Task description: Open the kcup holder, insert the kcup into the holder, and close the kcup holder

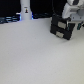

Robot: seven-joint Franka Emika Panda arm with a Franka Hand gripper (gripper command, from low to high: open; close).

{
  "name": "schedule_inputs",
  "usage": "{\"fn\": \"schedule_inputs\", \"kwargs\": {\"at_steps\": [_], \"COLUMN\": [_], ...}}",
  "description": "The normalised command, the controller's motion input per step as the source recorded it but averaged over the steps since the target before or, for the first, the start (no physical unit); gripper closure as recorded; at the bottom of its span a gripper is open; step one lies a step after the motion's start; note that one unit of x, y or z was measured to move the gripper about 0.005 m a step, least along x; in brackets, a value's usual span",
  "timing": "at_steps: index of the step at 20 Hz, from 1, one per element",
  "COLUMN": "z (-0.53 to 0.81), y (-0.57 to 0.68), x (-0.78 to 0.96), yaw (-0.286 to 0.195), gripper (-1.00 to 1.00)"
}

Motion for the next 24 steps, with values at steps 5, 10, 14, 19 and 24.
{"fn": "schedule_inputs", "kwargs": {"at_steps": [5,10,14,19,24], "z": [0.27,0.56,0.79,0.28,-0.12], "y": [0.46,0.26,0.18,-0.03,-0.08], "x": [0.00,0.14,0.11,0.04,0.01], "yaw": [0.069,0.041,0.008,-0.028,-0.067], "gripper": [-1.00,-1.00,-1.00,-1.00,-1.00]}}
